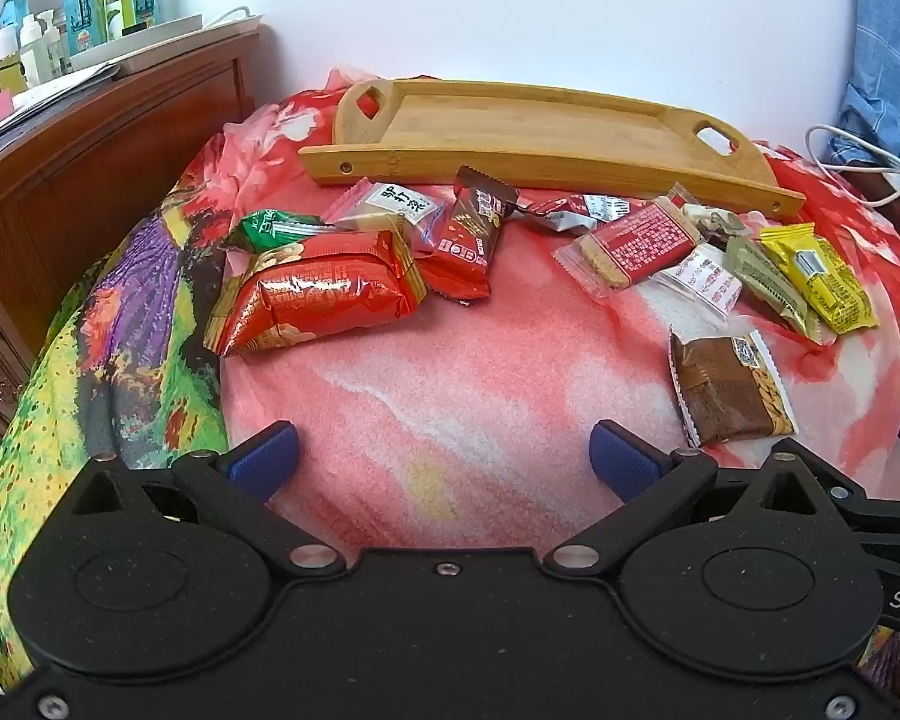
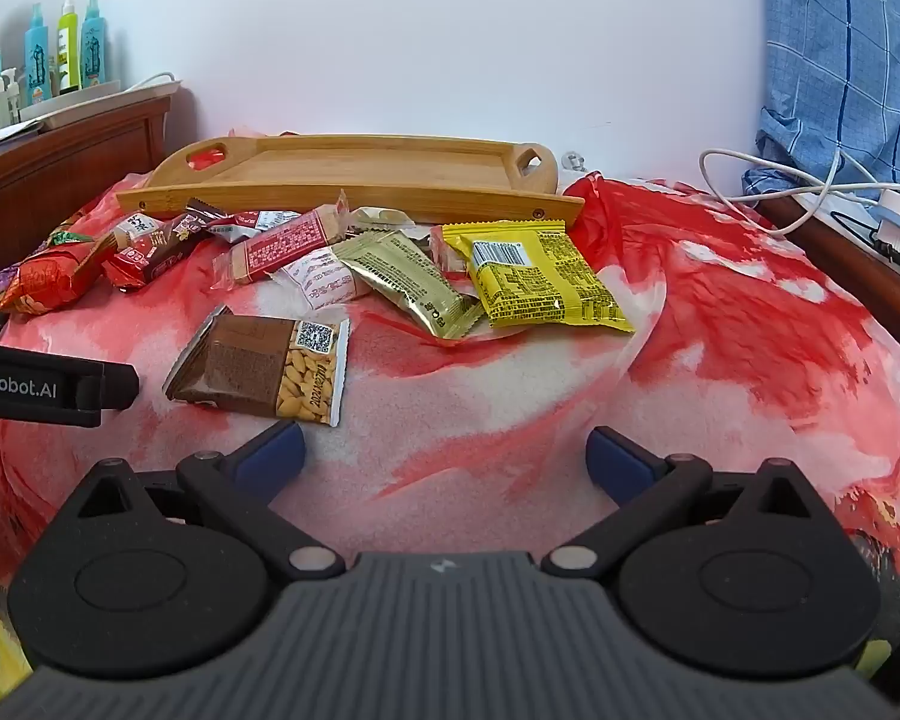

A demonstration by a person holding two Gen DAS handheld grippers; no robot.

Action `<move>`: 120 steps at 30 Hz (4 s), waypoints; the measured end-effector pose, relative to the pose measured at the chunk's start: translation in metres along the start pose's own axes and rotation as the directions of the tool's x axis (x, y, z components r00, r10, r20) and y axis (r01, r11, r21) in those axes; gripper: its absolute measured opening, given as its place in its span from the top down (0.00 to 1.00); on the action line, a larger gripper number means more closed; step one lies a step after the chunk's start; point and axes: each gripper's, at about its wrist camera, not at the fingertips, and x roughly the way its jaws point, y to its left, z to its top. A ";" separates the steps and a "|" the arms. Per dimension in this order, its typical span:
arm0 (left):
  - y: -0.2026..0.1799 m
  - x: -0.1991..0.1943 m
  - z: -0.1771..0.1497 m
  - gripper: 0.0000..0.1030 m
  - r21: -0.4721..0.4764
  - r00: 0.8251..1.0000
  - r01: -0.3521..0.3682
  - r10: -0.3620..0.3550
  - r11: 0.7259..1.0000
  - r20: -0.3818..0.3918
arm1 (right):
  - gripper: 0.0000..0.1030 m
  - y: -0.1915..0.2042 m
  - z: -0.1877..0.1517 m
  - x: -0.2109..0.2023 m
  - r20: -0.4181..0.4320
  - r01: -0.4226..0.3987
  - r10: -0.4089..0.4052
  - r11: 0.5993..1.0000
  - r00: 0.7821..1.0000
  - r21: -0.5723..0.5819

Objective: Organize snacks

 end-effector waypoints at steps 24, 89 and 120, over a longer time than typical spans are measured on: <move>0.000 0.000 0.000 0.00 -0.002 1.000 0.002 -0.002 1.000 0.004 | 0.00 0.000 0.000 0.000 -0.002 0.002 -0.002 1.000 1.000 -0.003; -0.005 -0.024 0.018 0.00 0.021 0.991 0.087 -0.089 0.996 0.103 | 0.00 -0.033 0.032 -0.020 0.000 -0.084 0.084 0.996 0.996 0.024; -0.101 -0.012 0.012 0.49 0.127 0.987 0.154 -0.157 0.980 0.016 | 0.35 -0.068 0.092 0.063 -0.151 -0.178 0.173 0.984 0.973 -0.018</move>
